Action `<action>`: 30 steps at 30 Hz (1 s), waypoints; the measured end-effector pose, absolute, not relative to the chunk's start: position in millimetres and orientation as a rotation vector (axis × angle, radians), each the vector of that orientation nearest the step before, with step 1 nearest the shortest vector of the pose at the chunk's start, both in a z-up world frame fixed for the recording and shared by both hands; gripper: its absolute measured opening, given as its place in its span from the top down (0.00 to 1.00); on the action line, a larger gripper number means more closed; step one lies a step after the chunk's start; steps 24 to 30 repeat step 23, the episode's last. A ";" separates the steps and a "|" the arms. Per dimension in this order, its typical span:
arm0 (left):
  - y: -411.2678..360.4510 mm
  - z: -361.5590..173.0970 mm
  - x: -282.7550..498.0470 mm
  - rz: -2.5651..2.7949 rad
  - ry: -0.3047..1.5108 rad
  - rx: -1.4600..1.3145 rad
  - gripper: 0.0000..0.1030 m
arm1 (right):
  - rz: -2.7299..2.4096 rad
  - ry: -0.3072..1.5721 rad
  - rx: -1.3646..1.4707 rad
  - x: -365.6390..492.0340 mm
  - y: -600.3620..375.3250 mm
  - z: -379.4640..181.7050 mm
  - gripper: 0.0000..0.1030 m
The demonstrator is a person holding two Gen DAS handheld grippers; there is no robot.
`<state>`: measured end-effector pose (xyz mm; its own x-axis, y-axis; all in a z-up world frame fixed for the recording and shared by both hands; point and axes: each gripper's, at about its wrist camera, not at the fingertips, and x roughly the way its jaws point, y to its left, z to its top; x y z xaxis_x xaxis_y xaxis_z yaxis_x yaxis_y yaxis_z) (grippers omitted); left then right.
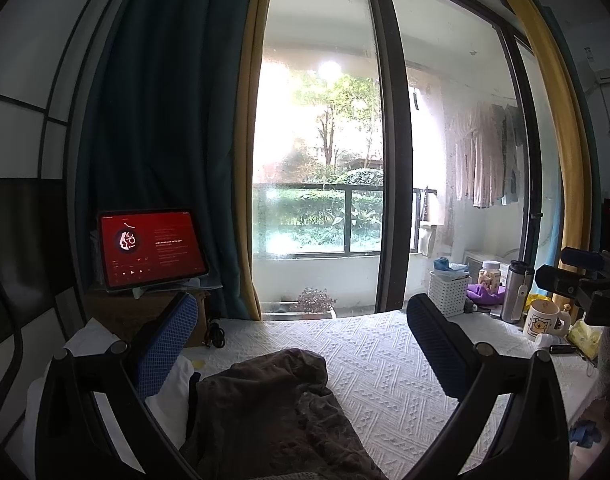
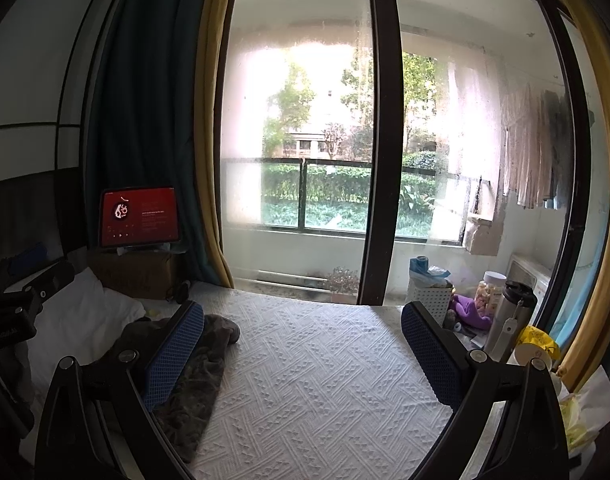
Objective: Fold small clothes
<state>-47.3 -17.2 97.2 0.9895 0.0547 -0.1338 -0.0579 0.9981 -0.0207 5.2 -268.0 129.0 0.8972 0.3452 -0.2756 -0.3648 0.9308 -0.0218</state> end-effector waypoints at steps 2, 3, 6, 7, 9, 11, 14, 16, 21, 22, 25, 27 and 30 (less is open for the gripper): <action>-17.1 97.2 -47.5 0.057 0.133 -0.025 0.00 | 0.368 0.273 -0.074 5.2 -267.9 128.9 0.03; -17.0 97.2 -47.4 0.056 0.134 -0.025 0.00 | 0.368 0.274 -0.074 5.3 -267.9 128.7 0.03; -17.3 97.3 -47.6 0.055 0.134 -0.023 0.00 | 0.368 0.273 -0.074 5.2 -268.0 129.0 0.03; -17.5 97.4 -47.9 0.055 0.134 -0.022 0.00 | 0.369 0.274 -0.076 5.1 -267.8 128.7 0.03; -18.0 97.3 -48.4 0.055 0.132 -0.018 0.00 | 0.370 0.277 -0.079 5.4 -267.4 127.6 0.03; -18.4 97.1 -48.6 0.053 0.133 -0.016 0.00 | 0.371 0.277 -0.079 6.3 -267.1 126.4 0.03; -19.0 96.8 -49.2 0.051 0.134 -0.013 0.00 | 0.370 0.278 -0.079 6.2 -266.7 125.9 0.03; -19.1 96.2 -49.1 0.048 0.136 -0.010 0.00 | 0.371 0.280 -0.080 6.2 -266.5 125.6 0.03; -19.2 95.2 -50.0 0.033 0.133 0.000 0.00 | 0.374 0.289 -0.087 8.1 -263.9 122.9 0.03; -19.7 95.1 -51.1 0.031 0.125 0.007 0.00 | 0.375 0.291 -0.089 8.3 -263.1 122.7 0.03; -21.1 95.2 -53.1 0.033 0.115 0.018 0.00 | 0.377 0.292 -0.092 9.0 -262.5 122.5 0.03; -21.1 95.2 -53.1 0.033 0.115 0.018 0.00 | 0.377 0.292 -0.092 9.0 -262.5 122.5 0.03; -21.1 95.2 -53.1 0.033 0.115 0.018 0.00 | 0.377 0.292 -0.092 9.0 -262.5 122.5 0.03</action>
